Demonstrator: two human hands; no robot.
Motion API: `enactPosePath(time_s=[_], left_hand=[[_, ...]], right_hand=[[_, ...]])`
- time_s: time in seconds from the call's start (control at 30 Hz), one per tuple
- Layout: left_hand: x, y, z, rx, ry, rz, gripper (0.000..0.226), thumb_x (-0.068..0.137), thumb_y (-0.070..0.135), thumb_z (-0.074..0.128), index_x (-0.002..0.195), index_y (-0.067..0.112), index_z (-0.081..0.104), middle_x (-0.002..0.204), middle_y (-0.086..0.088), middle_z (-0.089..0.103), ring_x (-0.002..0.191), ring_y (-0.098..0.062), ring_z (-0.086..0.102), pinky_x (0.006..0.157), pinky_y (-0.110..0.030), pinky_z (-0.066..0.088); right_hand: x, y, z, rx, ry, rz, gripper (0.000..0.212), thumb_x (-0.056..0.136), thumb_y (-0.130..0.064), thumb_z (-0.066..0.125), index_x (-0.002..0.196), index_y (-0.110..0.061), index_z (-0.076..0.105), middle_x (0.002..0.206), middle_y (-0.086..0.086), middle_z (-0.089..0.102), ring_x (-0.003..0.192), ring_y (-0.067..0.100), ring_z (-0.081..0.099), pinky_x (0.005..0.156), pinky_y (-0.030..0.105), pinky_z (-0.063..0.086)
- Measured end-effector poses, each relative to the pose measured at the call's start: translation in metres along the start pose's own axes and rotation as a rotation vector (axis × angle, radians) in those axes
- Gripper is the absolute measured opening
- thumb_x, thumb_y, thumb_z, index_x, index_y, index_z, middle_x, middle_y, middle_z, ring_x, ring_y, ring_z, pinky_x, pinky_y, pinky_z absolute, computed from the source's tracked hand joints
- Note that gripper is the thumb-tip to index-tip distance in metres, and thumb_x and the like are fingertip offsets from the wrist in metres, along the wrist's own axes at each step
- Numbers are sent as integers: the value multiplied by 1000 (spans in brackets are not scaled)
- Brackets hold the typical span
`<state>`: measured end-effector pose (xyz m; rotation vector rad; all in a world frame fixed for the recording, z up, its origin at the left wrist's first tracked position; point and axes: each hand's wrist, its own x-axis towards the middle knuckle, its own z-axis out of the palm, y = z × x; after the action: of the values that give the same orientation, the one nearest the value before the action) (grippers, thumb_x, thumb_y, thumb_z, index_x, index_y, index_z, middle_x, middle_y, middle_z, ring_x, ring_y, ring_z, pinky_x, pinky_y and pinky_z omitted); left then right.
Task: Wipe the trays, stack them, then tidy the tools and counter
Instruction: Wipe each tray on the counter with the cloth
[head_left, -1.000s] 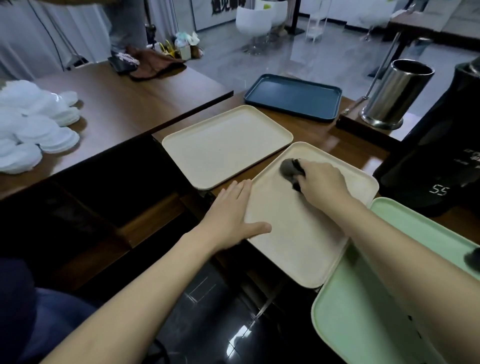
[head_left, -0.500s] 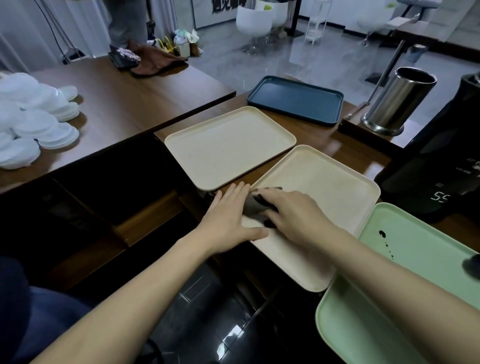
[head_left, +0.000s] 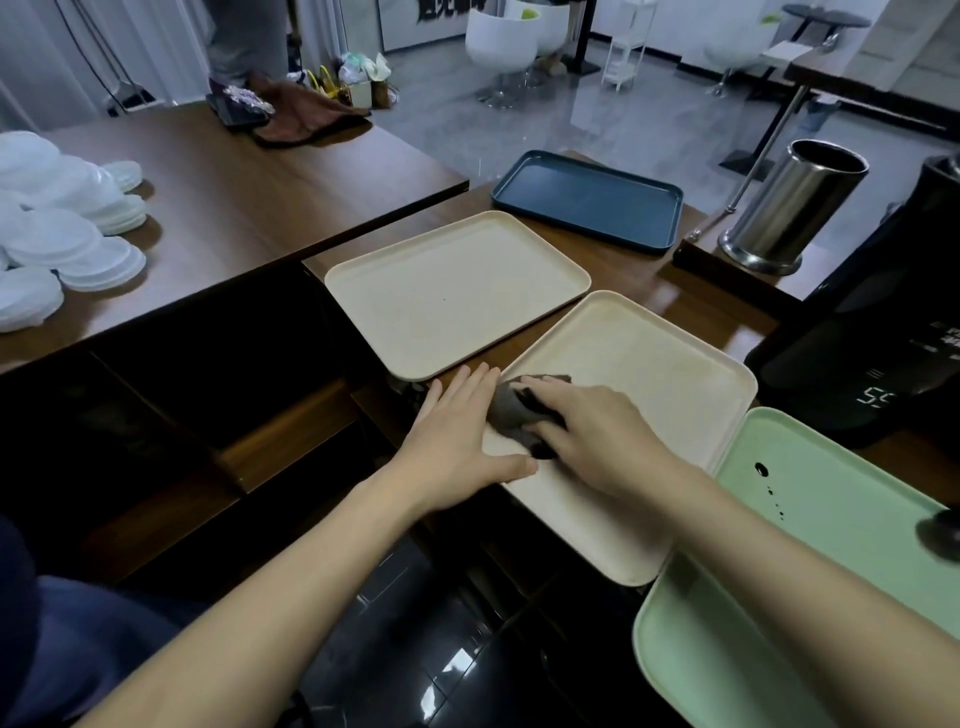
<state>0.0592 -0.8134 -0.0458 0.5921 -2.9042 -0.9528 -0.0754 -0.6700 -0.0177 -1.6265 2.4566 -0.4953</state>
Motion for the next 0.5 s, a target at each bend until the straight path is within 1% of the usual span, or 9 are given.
enactPosePath(time_s=[0.07,0.17,0.27,0.33,0.43,0.5], left_hand=[[-2,-2,-2,23,-8,4,115,82,67,67,164,19,2,171,3,-2,156,-10,-11,126,-36,-10],[-13,-12,-3,18,-31,12,120,78,80,58,164,22,-2,170,8,-8,154,-5,-16,127,-38,-7],[-22,-21,-4,-3,-44,25,124,71,89,54,163,28,-3,170,14,-10,151,1,-22,127,-42,-6],[-20,-23,-3,-6,-37,32,126,69,91,53,163,28,-1,170,13,-9,151,0,-22,127,-44,-5],[-17,-23,1,-33,1,49,126,67,91,55,163,28,3,170,12,-4,152,0,-19,127,-45,-3],[-18,-24,1,-41,10,49,126,66,91,55,163,29,5,170,13,-2,152,1,-19,127,-46,-2]], right_hand=[[14,24,-4,-8,35,106,26,91,-33,56,117,-32,59,114,-2,70,103,33,63,75,38,47],[36,55,-16,-113,96,293,13,95,-33,56,106,-27,60,109,6,71,100,36,61,68,36,36],[35,48,-14,-105,118,317,12,96,-30,55,106,-25,59,111,6,70,102,37,59,68,35,32],[26,22,-10,-91,87,246,15,95,-30,56,108,-25,58,114,4,68,104,36,59,68,36,34],[5,-24,5,-60,-32,18,28,92,-35,57,120,-32,56,124,-5,64,106,30,61,74,39,45],[-4,-31,10,-35,-56,-30,34,92,-38,56,126,-37,55,130,-11,62,108,27,62,79,40,49]])
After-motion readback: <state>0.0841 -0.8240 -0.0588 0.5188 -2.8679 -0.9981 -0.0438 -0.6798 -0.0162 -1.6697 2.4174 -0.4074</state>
